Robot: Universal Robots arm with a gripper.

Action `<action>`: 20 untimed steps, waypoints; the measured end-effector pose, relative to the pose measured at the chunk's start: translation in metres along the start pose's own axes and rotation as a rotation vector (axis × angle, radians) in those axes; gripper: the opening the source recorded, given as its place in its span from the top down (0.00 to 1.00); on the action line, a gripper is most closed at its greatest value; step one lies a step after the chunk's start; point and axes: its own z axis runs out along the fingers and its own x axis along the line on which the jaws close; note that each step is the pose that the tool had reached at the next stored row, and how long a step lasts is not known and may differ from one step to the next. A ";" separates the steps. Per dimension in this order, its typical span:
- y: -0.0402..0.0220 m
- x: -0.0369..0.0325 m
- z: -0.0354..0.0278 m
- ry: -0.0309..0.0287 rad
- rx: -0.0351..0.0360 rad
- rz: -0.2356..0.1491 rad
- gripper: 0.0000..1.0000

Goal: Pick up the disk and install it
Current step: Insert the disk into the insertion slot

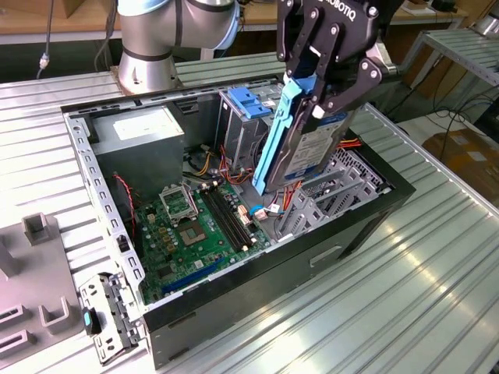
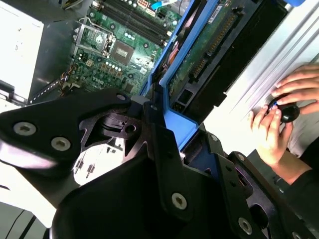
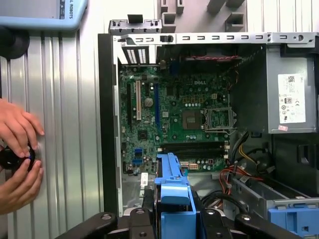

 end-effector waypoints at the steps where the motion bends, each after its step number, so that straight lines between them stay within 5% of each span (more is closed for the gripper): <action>1: -0.0016 0.0000 0.0001 0.0001 0.0000 0.000 0.63; 8: -0.0178 0.0008 0.0017 -0.0001 0.0001 0.000 0.63; 20: -0.0332 0.0037 0.0042 0.0003 0.0000 0.000 0.63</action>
